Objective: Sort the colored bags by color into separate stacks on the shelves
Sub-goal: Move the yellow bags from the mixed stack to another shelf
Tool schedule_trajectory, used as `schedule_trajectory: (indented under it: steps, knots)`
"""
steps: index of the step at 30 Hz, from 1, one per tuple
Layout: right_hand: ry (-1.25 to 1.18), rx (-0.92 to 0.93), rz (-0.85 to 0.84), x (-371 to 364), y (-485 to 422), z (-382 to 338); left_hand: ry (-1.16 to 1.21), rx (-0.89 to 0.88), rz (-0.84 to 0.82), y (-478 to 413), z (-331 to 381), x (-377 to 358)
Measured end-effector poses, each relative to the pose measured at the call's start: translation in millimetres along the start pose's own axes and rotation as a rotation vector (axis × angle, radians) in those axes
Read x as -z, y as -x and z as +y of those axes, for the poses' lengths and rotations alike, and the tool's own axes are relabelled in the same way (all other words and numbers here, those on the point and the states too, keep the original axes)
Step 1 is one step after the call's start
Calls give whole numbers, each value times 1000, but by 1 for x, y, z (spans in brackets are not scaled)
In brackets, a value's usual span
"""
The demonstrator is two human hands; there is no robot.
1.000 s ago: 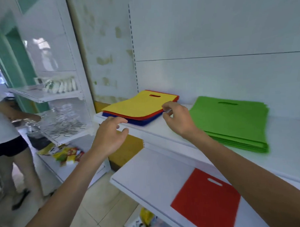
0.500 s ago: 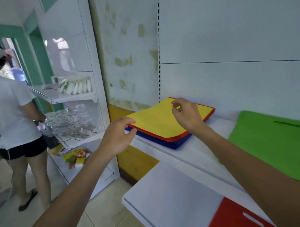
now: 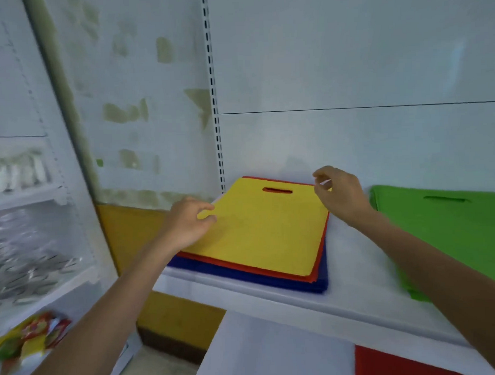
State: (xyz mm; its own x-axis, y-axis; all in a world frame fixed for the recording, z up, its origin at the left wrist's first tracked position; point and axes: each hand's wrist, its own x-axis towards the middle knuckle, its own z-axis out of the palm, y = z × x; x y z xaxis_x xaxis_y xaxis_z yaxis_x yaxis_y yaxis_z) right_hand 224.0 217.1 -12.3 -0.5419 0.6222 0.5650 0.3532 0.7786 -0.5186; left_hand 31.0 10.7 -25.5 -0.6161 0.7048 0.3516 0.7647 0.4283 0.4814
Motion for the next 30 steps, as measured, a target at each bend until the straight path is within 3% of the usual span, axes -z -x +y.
schedule_trajectory:
  steps: [5, 9, 14, 25, 30]
  knots:
    - [85, -191, 90, -16, 16, -5, 48, -17, -93, -37, -35, -3]
    - [251, -495, -30, -42, 30, -8, 207, 66, -150, -46, -46, -21]
    - [267, -678, 67, -56, 34, -13, 253, -44, 47, -43, -49, -28]
    - [216, -382, 375, -54, 46, -19, 179, -74, 245, -42, -56, -32]
    - [161, -276, 450, -50, 46, -27, 65, -256, 394, -38, -53, -25]
